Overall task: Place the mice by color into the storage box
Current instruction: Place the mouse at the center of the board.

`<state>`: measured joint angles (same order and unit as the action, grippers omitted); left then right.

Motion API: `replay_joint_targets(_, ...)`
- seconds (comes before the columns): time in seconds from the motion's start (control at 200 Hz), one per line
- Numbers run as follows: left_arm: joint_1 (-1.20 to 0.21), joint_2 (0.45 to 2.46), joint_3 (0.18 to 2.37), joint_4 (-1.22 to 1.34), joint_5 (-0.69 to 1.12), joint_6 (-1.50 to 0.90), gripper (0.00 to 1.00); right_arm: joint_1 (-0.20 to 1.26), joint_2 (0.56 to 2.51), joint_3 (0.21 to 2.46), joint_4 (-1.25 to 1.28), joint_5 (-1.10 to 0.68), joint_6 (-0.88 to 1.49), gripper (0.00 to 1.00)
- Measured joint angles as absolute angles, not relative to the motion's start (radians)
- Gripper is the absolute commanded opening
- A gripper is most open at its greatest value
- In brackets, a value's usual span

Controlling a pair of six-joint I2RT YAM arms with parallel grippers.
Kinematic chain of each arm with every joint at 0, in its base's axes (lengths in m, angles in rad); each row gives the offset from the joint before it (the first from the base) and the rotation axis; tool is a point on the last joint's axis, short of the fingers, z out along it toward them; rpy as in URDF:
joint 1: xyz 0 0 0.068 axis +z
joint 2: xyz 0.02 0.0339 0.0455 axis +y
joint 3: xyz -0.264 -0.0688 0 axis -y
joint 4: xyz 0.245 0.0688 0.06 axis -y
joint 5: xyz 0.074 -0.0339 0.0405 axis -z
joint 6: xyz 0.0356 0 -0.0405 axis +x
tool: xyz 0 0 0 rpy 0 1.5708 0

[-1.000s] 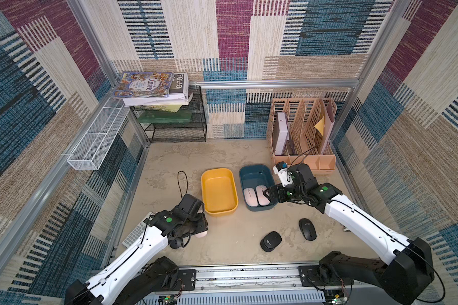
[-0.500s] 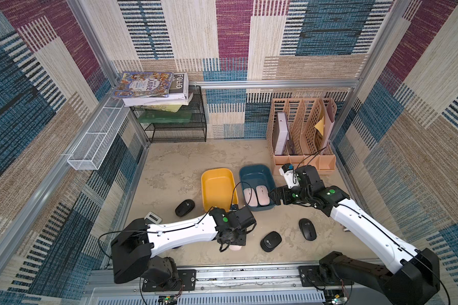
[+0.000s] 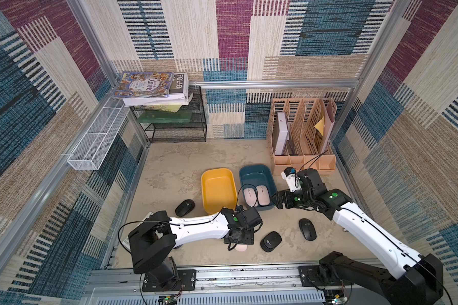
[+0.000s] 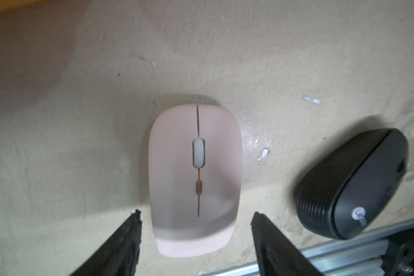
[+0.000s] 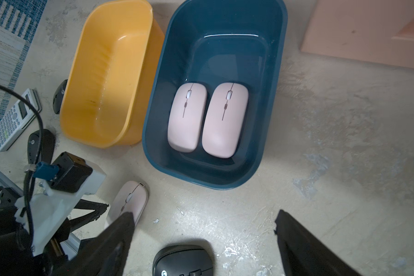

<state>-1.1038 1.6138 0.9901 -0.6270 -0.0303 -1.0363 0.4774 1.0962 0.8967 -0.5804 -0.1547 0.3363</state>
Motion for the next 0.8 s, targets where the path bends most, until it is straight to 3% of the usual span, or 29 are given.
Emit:
replay_joint_targets(0.16,-1.097,1.506,0.991,-0.649,-0.064,-1.044,0.85,0.477,1.091,0.914,-0.600,-0.157,0.366,0.96)
replay_joint_targets(0.336,-1.053,1.218,0.988,-0.752,-0.163,-1.041,0.87,0.520,1.044,0.873,-0.617,-0.170,0.497,0.96)
replay_joint_targets(0.576,-0.896,0.789,0.950,-0.921,-0.315,-0.907,0.88,0.831,1.123,0.814,-0.569,-0.134,0.745,0.96)
replay_joint_targets(0.796,-0.862,0.672,0.919,-1.006,-0.348,-0.778,0.89,1.013,1.400,0.970,-0.550,-0.083,0.877,0.96)
